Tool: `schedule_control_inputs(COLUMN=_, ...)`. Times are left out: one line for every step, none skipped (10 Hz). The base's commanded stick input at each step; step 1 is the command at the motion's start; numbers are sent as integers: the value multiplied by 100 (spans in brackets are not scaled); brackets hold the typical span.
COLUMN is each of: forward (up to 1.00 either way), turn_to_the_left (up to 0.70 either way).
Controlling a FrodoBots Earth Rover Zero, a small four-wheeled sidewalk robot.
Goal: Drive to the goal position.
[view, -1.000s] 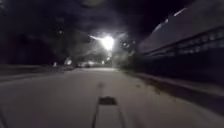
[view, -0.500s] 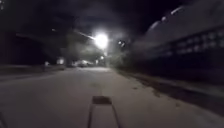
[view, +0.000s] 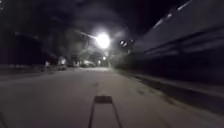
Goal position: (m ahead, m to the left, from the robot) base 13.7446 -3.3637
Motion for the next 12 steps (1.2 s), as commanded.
schedule_control_inputs(forward=70, turn_to_the_left=0)
schedule_control_inputs(forward=70, turn_to_the_left=0)
schedule_control_inputs(forward=70, turn_to_the_left=0)
schedule_control_inputs(forward=70, turn_to_the_left=0)
schedule_control_inputs(forward=70, turn_to_the_left=0)
schedule_control_inputs(forward=70, turn_to_the_left=0)
schedule_control_inputs(forward=70, turn_to_the_left=0)
schedule_control_inputs(forward=70, turn_to_the_left=0)
schedule_control_inputs(forward=70, turn_to_the_left=0)
schedule_control_inputs(forward=70, turn_to_the_left=0)
schedule_control_inputs(forward=70, turn_to_the_left=0)
schedule_control_inputs(forward=70, turn_to_the_left=0)
